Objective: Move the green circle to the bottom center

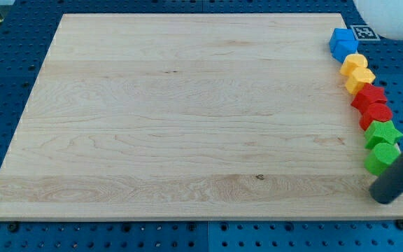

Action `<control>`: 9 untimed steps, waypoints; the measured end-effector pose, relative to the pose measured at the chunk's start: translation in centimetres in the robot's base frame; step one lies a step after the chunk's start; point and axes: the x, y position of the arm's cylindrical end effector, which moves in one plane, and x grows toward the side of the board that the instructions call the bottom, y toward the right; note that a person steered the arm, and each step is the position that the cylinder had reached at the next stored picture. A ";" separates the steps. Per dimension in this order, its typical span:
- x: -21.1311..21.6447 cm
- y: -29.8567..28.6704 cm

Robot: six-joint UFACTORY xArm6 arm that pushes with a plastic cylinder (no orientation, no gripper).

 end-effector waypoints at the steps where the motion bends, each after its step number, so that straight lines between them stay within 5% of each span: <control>1: 0.7 3.3; 3: -0.6 9.7; 5: -6.7 9.6; 9: -5.6 5.1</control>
